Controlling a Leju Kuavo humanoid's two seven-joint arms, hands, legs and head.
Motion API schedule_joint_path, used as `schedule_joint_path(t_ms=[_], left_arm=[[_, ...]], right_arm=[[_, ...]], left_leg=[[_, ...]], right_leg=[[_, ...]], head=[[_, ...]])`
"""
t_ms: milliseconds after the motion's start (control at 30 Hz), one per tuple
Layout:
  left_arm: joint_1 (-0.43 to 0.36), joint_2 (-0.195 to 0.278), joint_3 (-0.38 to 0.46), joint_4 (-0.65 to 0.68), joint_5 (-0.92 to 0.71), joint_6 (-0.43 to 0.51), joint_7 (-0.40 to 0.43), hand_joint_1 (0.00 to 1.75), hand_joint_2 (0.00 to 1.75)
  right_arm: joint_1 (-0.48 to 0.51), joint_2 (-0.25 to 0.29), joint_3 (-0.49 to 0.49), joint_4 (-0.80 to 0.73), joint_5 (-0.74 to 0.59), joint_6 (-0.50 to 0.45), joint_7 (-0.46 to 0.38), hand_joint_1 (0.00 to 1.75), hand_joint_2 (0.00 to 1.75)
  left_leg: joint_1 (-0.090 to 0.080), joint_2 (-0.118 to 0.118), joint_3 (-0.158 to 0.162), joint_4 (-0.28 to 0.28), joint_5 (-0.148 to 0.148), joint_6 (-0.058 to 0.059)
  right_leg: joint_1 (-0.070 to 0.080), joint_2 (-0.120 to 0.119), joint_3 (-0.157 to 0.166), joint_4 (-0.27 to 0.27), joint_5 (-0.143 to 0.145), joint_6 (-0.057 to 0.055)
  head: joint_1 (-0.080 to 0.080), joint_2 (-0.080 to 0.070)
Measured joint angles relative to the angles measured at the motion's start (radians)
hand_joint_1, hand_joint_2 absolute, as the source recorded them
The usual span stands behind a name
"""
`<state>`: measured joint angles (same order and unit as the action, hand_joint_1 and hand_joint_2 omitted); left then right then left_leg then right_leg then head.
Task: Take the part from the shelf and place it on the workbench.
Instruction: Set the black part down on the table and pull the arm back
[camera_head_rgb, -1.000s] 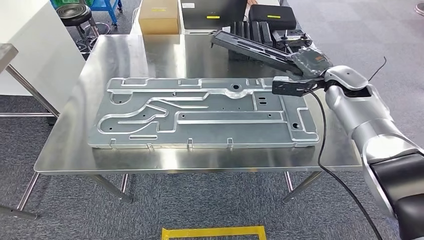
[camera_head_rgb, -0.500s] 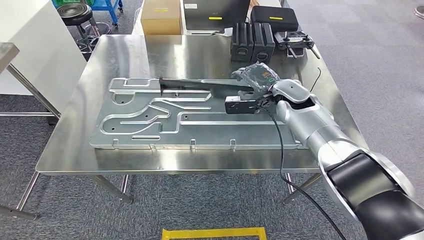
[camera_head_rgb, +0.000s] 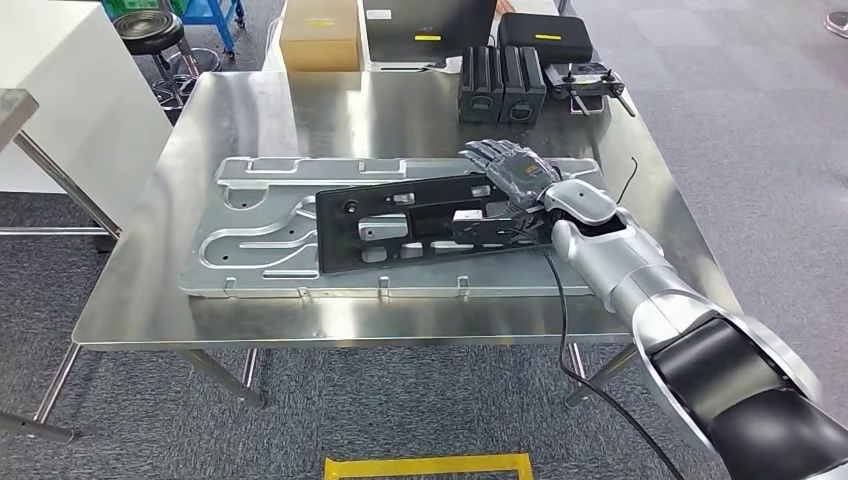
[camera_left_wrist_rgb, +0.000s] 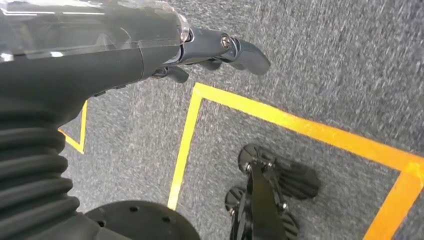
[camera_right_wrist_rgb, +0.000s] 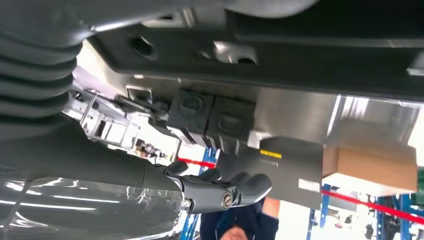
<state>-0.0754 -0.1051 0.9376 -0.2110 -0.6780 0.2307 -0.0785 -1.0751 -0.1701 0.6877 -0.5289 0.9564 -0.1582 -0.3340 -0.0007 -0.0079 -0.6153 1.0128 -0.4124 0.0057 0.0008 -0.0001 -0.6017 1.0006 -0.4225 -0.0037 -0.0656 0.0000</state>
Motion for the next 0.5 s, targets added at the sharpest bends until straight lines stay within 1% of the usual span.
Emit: schedule_joint_path(t_ms=[33, 67, 100, 133, 167, 200, 233, 267, 300, 333, 367, 400, 467, 500], left_arm=[[0.000, 0.001, 0.001, 0.000, 0.003, -0.001, -0.006, 0.00, 0.00], [0.001, 0.001, 0.003, 0.000, 0.006, -0.001, -0.011, 0.00, 0.00], [0.001, 0.002, 0.005, 0.000, 0.009, -0.002, -0.016, 0.00, 0.00], [0.001, 0.002, 0.007, 0.000, 0.012, -0.002, -0.020, 0.00, 0.00], [0.002, 0.002, 0.010, 0.000, 0.015, -0.003, -0.024, 0.00, 0.00], [0.004, 0.002, 0.013, 0.000, 0.018, -0.002, -0.026, 0.00, 0.00], [0.006, 0.003, 0.016, 0.000, 0.022, -0.001, -0.027, 0.00, 0.00], [0.008, 0.003, 0.019, 0.000, 0.027, -0.001, -0.027, 0.00, 0.00], [0.009, 0.004, 0.024, 0.000, 0.033, 0.000, -0.023, 0.00, 0.00], [0.010, 0.004, 0.030, 0.000, 0.040, 0.000, -0.016, 0.00, 0.00], [0.011, 0.005, 0.036, 0.000, 0.046, -0.002, -0.009, 0.00, 0.00], [0.012, 0.004, 0.043, 0.000, 0.050, -0.008, -0.003, 0.00, 0.00], [0.015, 0.003, 0.053, 0.000, 0.053, -0.025, 0.000, 0.00, 0.00], [0.017, 0.002, 0.056, 0.001, 0.051, -0.033, 0.000, 0.00, 0.00]], right_arm=[[0.001, -0.001, 0.000, 0.002, -0.001, 0.000, 0.004, 0.00, 0.00], [0.002, -0.004, -0.001, 0.003, -0.002, 0.001, 0.009, 0.00, 0.00], [0.002, -0.010, -0.002, 0.006, -0.004, 0.003, 0.015, 0.00, 0.00], [0.001, -0.020, -0.004, 0.009, -0.006, 0.004, 0.020, 0.00, 0.00], [0.002, -0.035, -0.008, 0.013, -0.010, 0.004, 0.023, 0.00, 0.00], [0.002, -0.051, -0.013, 0.016, -0.015, 0.002, 0.025, 0.00, 0.00], [0.001, -0.070, -0.020, 0.019, -0.019, -0.003, 0.026, 0.00, 0.00], [-0.001, -0.093, -0.028, 0.021, -0.022, -0.012, 0.028, 0.00, 0.00], [-0.004, -0.119, -0.038, 0.020, -0.024, -0.025, 0.032, 0.00, 0.00], [-0.008, -0.148, -0.049, 0.015, -0.023, -0.039, 0.039, 0.00, 0.00], [-0.011, -0.182, -0.062, 0.005, -0.020, -0.057, 0.051, 0.00, 0.00], [-0.010, -0.221, -0.075, -0.013, -0.016, -0.072, 0.065, 0.00, 0.00], [0.019, -0.313, -0.114, -0.080, -0.010, -0.092, 0.100, 0.00, 0.00], [0.048, -0.365, -0.143, -0.128, -0.009, -0.095, 0.117, 0.00, 0.00]], left_leg=[[-0.001, 0.001, -0.005, 0.014, -0.012, -0.005], [-0.001, 0.001, -0.019, 0.047, -0.035, -0.010], [0.002, 0.002, -0.043, 0.105, -0.068, -0.013], [0.005, 0.002, -0.075, 0.176, -0.104, -0.017], [0.008, 0.002, -0.104, 0.242, -0.131, -0.020], [0.010, 0.002, -0.123, 0.283, -0.142, -0.023], [0.012, 0.002, -0.122, 0.284, -0.132, -0.025], [0.014, 0.002, -0.100, 0.243, -0.104, -0.026], [0.016, 0.002, -0.063, 0.173, -0.069, -0.026], [0.016, 0.002, -0.027, 0.105, -0.043, -0.024], [0.016, 0.000, 0.000, 0.053, -0.025, -0.019], [0.015, -0.001, 0.012, 0.027, -0.020, -0.014], [0.012, -0.007, 0.010, 0.024, -0.019, -0.001], [0.013, -0.011, 0.008, 0.023, -0.017, 0.005]], right_leg=[[-0.004, 0.000, 0.003, -0.006, 0.004, -0.004], [-0.009, -0.001, 0.006, -0.013, 0.008, -0.007], [-0.010, -0.002, 0.008, -0.015, 0.010, -0.009], [-0.011, -0.002, 0.007, -0.015, 0.010, -0.010], [-0.011, -0.003, 0.007, -0.015, 0.010, -0.010], [-0.011, -0.005, 0.006, -0.013, 0.009, -0.009], [-0.011, -0.006, 0.006, -0.011, 0.008, -0.007], [-0.012, -0.006, 0.006, -0.007, 0.005, -0.004], [-0.014, -0.007, 0.007, -0.002, 0.002, 0.001], [-0.013, -0.007, 0.005, 0.004, -0.001, 0.007], [-0.011, -0.008, 0.002, 0.010, -0.003, 0.013], [-0.010, -0.009, 0.000, 0.015, -0.004, 0.019], [-0.008, -0.014, -0.003, 0.016, -0.002, 0.031], [-0.010, -0.015, -0.001, 0.017, -0.006, 0.037]], head=[[0.000, 0.000], [0.000, 0.000], [0.000, 0.000], [0.000, 0.000], [0.000, 0.000], [0.000, 0.000], [0.000, 0.000], [0.000, 0.000], [0.000, 0.000], [0.000, 0.000], [0.000, 0.000], [0.000, 0.000], [0.000, 0.000], [0.000, 0.000]])
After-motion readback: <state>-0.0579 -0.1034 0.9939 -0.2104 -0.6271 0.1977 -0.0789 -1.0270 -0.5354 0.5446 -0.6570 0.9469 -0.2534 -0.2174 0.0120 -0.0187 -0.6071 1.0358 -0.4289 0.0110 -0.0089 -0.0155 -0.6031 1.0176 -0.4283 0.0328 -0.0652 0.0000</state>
